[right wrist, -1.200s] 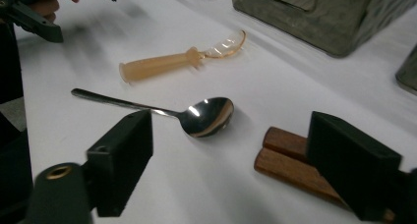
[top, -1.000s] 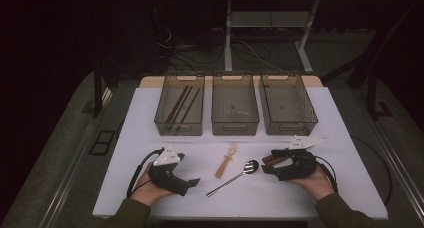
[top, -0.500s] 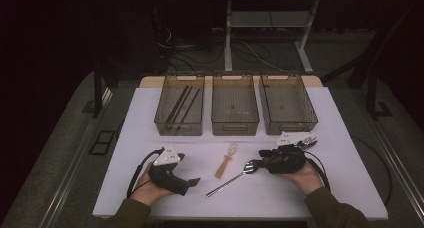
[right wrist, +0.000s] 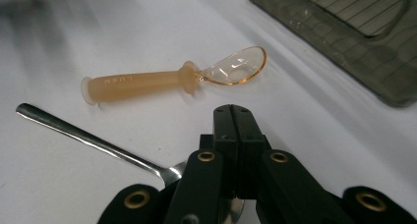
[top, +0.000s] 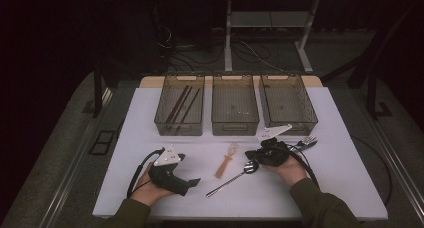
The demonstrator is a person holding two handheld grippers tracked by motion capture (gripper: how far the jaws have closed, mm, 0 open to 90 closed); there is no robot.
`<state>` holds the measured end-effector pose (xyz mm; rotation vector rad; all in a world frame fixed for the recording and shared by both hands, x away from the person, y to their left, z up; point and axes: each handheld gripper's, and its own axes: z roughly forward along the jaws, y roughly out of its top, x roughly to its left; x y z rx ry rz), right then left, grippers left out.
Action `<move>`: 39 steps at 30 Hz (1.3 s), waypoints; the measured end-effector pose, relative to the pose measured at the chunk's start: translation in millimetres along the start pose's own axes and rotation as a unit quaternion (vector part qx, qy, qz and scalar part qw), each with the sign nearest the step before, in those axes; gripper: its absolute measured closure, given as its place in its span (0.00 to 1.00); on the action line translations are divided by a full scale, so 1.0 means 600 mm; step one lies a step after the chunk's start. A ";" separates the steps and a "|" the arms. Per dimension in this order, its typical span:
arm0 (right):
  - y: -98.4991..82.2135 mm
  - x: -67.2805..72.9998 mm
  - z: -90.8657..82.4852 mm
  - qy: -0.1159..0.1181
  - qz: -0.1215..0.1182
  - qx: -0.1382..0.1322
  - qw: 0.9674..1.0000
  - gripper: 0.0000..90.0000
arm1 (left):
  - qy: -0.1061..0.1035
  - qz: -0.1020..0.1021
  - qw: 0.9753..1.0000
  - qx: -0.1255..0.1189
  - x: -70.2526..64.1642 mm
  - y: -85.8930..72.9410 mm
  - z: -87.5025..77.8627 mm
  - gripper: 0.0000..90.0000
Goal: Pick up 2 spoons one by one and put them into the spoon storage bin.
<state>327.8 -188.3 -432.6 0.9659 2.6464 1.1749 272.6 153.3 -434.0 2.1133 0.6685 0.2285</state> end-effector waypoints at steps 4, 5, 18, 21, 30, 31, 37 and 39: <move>0.005 0.006 0.010 -0.006 -0.006 0.015 1.000 0.99 | 0.000 0.002 1.000 0.003 -0.001 0.000 0.001 0.02; 0.006 0.006 0.012 -0.007 -0.009 0.016 1.000 0.99 | 0.000 0.002 1.000 0.003 -0.001 0.000 0.001 0.02; 0.001 0.011 0.017 -0.014 -0.018 0.046 0.999 0.99 | 0.000 0.004 1.000 0.005 -0.001 0.000 0.001 0.02; 0.000 0.013 0.015 -0.012 -0.018 0.049 0.999 0.99 | -0.001 0.004 1.000 0.005 -0.001 0.000 0.001 0.02; -0.009 0.018 0.009 -0.009 -0.022 0.063 0.998 0.99 | -0.002 0.003 1.000 0.006 -0.001 -0.001 0.002 0.02; -0.009 0.019 0.008 -0.008 -0.023 0.066 0.998 0.99 | -0.002 0.003 1.000 0.005 -0.002 -0.001 0.002 0.02; -0.009 0.017 -0.004 -0.003 -0.013 0.045 0.999 0.92 | -0.002 0.004 1.000 0.005 -0.002 -0.001 0.001 0.02; -0.010 0.017 -0.014 0.000 -0.009 0.035 0.999 0.84 | -0.002 0.004 1.000 0.005 -0.001 -0.001 0.001 0.02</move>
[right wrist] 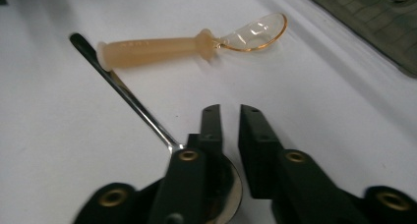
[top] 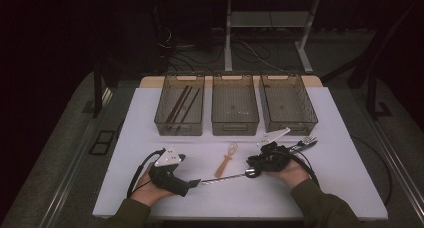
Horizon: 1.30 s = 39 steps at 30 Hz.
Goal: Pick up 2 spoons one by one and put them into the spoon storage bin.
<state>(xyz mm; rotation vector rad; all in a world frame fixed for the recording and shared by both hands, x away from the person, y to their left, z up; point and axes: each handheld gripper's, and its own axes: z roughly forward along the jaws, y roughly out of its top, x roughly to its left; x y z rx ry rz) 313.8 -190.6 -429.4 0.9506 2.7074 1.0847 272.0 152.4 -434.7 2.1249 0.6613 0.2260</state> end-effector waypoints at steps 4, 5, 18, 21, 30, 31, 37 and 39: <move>-0.011 -0.001 -0.016 0.010 0.018 -0.009 1.000 0.67 | 0.000 0.000 1.000 0.001 0.000 0.000 0.000 0.02; -0.015 -0.002 -0.019 0.010 0.020 -0.009 1.000 0.65 | 0.000 0.000 1.000 0.001 0.000 0.000 0.000 0.02; -0.042 -0.011 -0.007 0.033 0.013 0.010 0.999 0.58 | -0.001 0.001 1.000 0.003 0.000 0.000 0.002 0.02; -0.042 -0.012 -0.006 0.033 0.010 0.011 0.999 0.62 | -0.001 0.005 1.000 0.006 0.000 0.000 0.002 0.03; -0.042 -0.002 -0.004 0.042 -0.031 0.018 0.999 0.69 | 0.001 0.005 1.000 0.008 -0.001 0.000 0.003 0.03; -0.043 -0.001 -0.004 0.044 -0.035 0.018 0.998 0.71 | 0.001 0.006 1.000 0.010 -0.001 0.000 0.003 0.03; -0.045 0.000 -0.007 0.054 -0.049 0.020 0.997 0.81 | 0.001 0.007 1.000 0.010 -0.001 0.000 0.003 0.03; -0.046 -0.001 -0.009 0.062 -0.052 0.020 0.997 0.84 | 0.001 0.007 1.000 0.011 -0.001 0.000 0.003 0.03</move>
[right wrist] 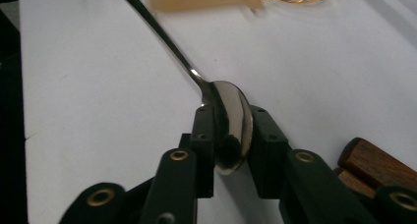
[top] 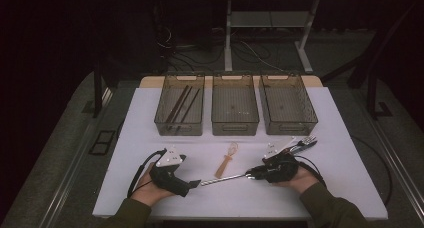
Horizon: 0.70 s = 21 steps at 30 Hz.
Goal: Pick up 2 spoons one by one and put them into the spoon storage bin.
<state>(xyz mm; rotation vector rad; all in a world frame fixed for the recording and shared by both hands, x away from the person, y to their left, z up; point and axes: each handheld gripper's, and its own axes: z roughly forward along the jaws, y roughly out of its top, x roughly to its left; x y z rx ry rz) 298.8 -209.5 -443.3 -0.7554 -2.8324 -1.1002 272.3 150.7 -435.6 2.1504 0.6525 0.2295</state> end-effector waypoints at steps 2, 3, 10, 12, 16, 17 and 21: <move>-0.001 0.000 -0.001 0.007 -0.003 0.002 1.000 0.87 | 0.000 0.000 1.000 0.000 0.000 0.000 0.000 0.03; -0.001 0.001 0.000 0.014 -0.007 0.004 1.000 0.90 | 0.000 0.000 1.000 0.000 0.000 0.000 0.000 0.03; 0.000 0.007 0.003 0.013 -0.027 0.014 0.999 0.93 | 0.000 0.001 1.000 0.000 0.000 0.000 0.000 0.03; 0.001 0.007 0.003 0.012 -0.027 0.015 0.999 0.93 | 0.000 0.001 1.000 0.000 0.000 0.000 0.000 0.03; 0.001 0.008 0.003 0.012 -0.027 0.015 0.999 0.94 | 0.000 0.001 1.000 0.001 -0.001 0.000 0.000 0.03; 0.001 0.008 0.003 0.012 -0.027 0.014 0.999 0.94 | 0.000 0.002 1.000 0.001 0.000 0.000 0.000 0.03; 0.001 0.009 0.003 0.012 -0.026 0.014 0.999 0.94 | 0.001 0.001 1.000 0.001 0.000 0.000 0.000 0.03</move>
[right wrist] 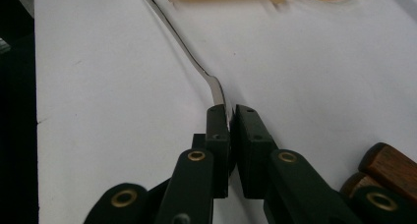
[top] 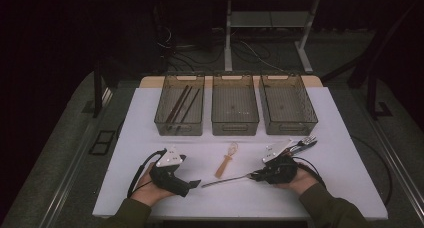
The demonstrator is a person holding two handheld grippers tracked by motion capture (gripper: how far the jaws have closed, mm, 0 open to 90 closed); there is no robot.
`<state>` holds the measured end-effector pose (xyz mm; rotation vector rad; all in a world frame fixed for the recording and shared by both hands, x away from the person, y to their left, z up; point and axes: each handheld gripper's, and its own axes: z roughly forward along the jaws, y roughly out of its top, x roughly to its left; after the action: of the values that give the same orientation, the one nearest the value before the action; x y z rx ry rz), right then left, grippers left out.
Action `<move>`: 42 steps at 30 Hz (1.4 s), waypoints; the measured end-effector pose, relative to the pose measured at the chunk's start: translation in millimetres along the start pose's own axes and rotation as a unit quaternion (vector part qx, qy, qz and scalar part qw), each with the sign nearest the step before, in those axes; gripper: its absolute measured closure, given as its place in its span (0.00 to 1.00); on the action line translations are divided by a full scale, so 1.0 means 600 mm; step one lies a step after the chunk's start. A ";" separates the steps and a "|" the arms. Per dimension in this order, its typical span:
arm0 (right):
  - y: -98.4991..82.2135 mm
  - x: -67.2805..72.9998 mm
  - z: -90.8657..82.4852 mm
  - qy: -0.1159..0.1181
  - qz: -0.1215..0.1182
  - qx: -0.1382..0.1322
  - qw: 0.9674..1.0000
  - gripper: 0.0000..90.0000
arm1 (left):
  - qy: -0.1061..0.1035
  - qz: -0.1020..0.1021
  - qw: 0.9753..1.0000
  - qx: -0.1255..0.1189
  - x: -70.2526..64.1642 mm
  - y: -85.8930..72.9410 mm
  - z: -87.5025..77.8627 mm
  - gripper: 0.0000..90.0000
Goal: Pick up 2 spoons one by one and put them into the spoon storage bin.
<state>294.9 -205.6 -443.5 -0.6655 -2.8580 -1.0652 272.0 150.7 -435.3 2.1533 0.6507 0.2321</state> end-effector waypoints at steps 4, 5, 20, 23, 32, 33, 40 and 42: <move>0.000 0.000 -0.001 -0.001 -0.002 -0.002 1.000 0.94 | 0.000 0.000 1.000 0.000 0.000 0.000 0.000 0.03; 0.000 -0.001 -0.002 -0.002 0.000 -0.004 1.000 0.94 | 0.000 0.000 1.000 0.000 0.000 0.000 0.000 0.03; 0.006 0.000 -0.030 0.000 0.013 -0.055 0.998 0.94 | 0.001 -0.002 1.000 -0.003 0.000 0.000 -0.001 0.03; 0.007 -0.002 -0.038 -0.005 0.015 -0.064 0.998 0.94 | 0.002 -0.001 1.000 -0.002 0.001 0.000 -0.002 0.03; 0.005 -0.010 -0.057 -0.035 0.039 -0.086 0.995 0.94 | 0.003 0.000 1.000 -0.002 0.001 0.000 -0.002 0.03; 0.005 -0.012 -0.058 -0.040 0.042 -0.087 0.994 0.94 | 0.003 0.000 1.000 -0.002 0.001 0.001 -0.002 0.03; 0.002 -0.020 -0.071 -0.064 0.066 -0.099 0.991 0.94 | 0.002 0.000 1.000 -0.002 0.001 0.001 -0.002 0.03; 0.002 -0.023 -0.075 -0.072 0.070 -0.102 0.990 0.94 | 0.003 0.000 1.000 -0.002 0.000 0.001 -0.002 0.03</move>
<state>301.8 -238.6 -410.5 -0.9787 -2.7895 -1.3514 272.0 151.3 -434.4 2.1500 0.6526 0.2388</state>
